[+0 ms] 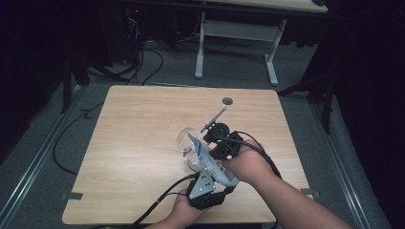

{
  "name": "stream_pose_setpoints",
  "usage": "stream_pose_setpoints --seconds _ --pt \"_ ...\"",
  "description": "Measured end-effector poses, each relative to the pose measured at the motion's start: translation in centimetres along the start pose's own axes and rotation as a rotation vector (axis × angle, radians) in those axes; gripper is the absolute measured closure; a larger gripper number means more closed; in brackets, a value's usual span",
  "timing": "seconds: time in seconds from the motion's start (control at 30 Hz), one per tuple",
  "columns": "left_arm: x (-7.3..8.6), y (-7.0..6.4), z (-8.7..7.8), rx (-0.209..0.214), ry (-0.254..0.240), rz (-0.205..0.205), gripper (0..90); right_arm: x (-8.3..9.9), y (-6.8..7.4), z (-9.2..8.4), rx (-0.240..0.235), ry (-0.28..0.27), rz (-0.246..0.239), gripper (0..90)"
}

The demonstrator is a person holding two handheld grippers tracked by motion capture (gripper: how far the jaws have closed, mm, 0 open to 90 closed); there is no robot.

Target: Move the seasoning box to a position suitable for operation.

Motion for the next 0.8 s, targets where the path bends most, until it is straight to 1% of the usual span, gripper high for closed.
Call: stream_pose_setpoints --seconds 0.33,0.37,0.8 --pt "0.05 0.17 -0.15 -0.003 0.004 0.006 60.8 -0.20 0.10 0.04 -0.010 -0.003 -0.010 90.0" --pt "0.05 0.16 -0.15 -0.003 0.004 0.006 60.8 -0.21 0.07 0.06 -0.010 -0.003 -0.017 90.0" --pt "0.02 0.20 -0.14 -0.006 0.002 0.003 60.8 -0.26 0.14 0.08 -0.016 0.000 -0.012 90.0"
Point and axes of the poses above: each handheld gripper's, and its own axes: z roughly forward along the jaws, x roughly out of its underside, y roughly to its left, the point moved 8 cm from there along z, roughly forward along the jaws, and after that the axes turned 2 degrees about z, right-handed, at the moved point
